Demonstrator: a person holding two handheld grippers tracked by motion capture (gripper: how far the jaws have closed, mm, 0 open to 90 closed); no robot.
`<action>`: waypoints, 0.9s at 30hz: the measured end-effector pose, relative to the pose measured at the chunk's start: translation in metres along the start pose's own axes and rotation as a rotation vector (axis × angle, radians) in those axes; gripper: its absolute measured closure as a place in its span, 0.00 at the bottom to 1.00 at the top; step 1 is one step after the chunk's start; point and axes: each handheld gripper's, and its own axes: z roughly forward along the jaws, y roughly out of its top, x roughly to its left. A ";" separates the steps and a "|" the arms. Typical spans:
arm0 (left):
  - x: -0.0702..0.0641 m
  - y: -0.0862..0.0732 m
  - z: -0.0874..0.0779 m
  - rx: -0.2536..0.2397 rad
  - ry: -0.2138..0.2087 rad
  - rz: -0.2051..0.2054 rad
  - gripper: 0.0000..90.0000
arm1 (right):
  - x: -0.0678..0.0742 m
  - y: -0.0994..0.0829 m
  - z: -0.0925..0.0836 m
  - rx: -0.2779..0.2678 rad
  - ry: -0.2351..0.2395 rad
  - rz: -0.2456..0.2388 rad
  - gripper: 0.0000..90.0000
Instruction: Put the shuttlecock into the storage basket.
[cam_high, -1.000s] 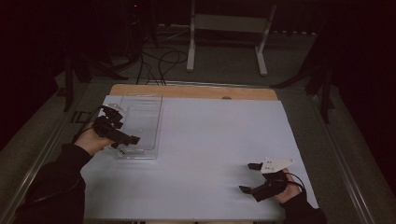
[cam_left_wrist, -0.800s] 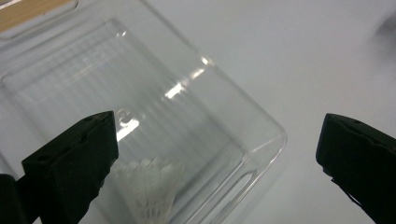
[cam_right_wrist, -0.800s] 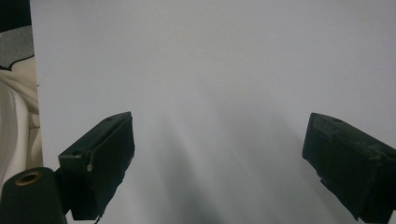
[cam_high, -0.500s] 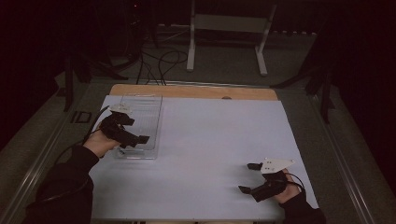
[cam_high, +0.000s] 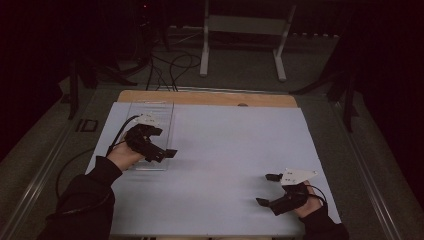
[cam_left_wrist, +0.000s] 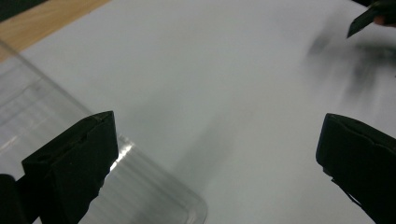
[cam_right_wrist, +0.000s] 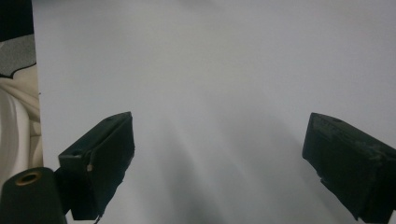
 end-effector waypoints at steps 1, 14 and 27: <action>-0.001 0.002 0.001 -0.003 -0.004 0.003 0.00 | 0.000 0.000 0.000 -0.001 0.001 0.000 0.10; -0.025 0.020 0.027 -0.035 -0.059 0.092 0.00 | -0.001 -0.005 -0.007 -0.019 -0.024 0.015 0.10; -0.051 0.022 0.046 -0.032 -0.095 0.167 0.00 | 0.001 -0.004 -0.009 -0.034 -0.047 0.022 0.10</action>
